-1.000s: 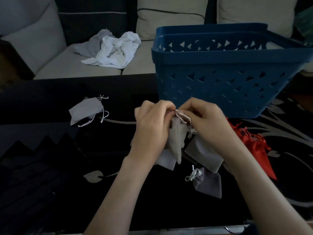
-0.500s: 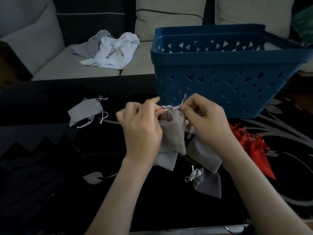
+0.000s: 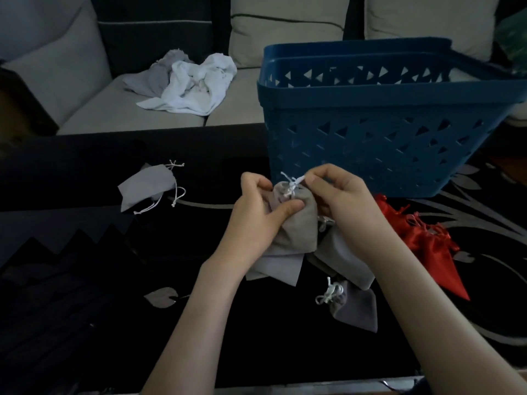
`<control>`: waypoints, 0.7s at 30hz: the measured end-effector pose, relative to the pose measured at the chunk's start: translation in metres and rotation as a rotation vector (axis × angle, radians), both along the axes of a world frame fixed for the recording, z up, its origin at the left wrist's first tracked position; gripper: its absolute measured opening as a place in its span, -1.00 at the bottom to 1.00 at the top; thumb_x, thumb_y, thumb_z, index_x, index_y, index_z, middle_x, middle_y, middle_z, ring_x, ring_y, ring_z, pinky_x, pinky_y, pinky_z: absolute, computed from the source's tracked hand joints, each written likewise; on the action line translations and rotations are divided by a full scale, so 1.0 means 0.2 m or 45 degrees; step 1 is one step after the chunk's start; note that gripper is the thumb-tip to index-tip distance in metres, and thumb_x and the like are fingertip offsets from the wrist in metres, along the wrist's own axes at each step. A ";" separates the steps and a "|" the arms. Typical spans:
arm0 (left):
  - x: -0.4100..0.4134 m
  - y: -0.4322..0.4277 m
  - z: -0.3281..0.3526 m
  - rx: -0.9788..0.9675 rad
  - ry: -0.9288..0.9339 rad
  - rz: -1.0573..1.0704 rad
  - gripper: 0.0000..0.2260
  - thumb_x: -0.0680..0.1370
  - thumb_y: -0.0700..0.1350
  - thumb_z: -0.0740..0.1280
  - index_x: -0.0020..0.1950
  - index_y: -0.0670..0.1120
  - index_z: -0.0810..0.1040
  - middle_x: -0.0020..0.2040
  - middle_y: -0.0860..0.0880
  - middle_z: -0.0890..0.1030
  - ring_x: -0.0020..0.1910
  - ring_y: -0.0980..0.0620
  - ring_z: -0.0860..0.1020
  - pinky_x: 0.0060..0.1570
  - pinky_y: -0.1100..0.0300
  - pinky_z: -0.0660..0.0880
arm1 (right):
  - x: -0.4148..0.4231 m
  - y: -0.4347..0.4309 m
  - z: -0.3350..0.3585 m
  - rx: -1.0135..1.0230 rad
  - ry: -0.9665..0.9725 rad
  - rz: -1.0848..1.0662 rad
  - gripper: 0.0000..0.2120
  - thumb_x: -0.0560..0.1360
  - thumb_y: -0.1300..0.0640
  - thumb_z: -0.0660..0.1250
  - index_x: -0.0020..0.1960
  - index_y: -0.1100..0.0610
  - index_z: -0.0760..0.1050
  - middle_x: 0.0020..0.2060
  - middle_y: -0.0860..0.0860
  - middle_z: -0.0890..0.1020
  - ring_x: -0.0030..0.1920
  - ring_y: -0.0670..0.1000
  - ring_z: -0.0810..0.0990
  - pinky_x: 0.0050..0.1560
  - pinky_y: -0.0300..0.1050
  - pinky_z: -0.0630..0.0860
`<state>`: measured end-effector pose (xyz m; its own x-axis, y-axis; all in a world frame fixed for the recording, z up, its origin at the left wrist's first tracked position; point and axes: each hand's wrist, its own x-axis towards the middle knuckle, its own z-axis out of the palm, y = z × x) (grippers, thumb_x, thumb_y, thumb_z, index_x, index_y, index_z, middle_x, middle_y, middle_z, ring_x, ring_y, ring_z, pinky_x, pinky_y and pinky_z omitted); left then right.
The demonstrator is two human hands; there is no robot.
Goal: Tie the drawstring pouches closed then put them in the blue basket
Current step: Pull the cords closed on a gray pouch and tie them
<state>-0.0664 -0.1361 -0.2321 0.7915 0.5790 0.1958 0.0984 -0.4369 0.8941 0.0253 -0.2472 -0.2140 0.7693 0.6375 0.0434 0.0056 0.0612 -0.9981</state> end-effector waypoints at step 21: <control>-0.07 0.20 -0.03 0.436 0.468 0.423 -0.70 0.65 0.08 0.05 0.02 -0.11 0.43 -0.17 0.00 0.50 -0.17 0.00 0.49 -0.34 0.16 0.31 | -0.10 0.20 -0.16 -0.646 -1.113 -0.287 -0.50 0.26 0.20 0.12 0.19 0.14 0.45 0.22 0.10 0.39 0.16 0.09 0.24 0.02 -0.10 0.14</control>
<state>-0.0811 -0.0966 -0.2386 0.6304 0.7591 0.1622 0.5551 -0.5868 0.5895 0.0056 -0.2078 -0.2470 0.7020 0.5820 0.4106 0.7001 -0.4577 -0.5481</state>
